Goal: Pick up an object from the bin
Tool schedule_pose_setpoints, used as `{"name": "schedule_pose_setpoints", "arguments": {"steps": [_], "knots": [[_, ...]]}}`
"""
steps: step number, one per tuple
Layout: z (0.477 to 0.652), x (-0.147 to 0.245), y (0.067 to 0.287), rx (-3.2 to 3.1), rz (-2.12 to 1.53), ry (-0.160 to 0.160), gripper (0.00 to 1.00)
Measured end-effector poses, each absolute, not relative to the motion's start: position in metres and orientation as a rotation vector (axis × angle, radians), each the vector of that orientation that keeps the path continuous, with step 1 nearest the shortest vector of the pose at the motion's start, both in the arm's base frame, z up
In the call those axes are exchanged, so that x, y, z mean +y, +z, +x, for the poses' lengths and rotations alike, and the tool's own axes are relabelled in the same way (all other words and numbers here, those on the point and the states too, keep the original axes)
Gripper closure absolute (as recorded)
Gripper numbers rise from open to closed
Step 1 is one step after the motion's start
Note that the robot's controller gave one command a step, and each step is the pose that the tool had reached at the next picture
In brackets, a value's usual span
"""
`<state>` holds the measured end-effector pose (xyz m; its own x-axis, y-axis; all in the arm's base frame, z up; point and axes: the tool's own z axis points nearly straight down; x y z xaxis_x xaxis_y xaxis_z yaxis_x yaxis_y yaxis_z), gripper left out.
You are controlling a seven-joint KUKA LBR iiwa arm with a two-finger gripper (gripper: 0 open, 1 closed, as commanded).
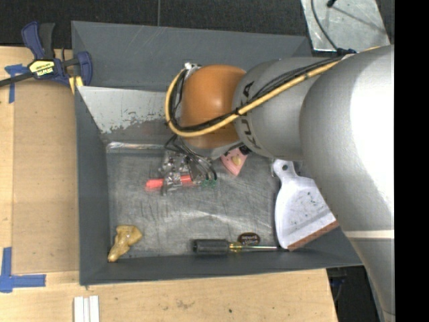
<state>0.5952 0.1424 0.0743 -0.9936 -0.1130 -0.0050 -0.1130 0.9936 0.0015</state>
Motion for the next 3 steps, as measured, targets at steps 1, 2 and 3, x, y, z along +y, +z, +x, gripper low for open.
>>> {"name": "schedule_pose_setpoints", "arguments": {"steps": [1,2,3], "knots": [[0.592,0.144,0.116,3.140,-0.179,-0.001,1.00],[0.600,0.147,0.154,3.127,-0.148,0.004,1.00],[0.603,0.150,0.173,3.135,-0.178,0.000,1.00]]}}
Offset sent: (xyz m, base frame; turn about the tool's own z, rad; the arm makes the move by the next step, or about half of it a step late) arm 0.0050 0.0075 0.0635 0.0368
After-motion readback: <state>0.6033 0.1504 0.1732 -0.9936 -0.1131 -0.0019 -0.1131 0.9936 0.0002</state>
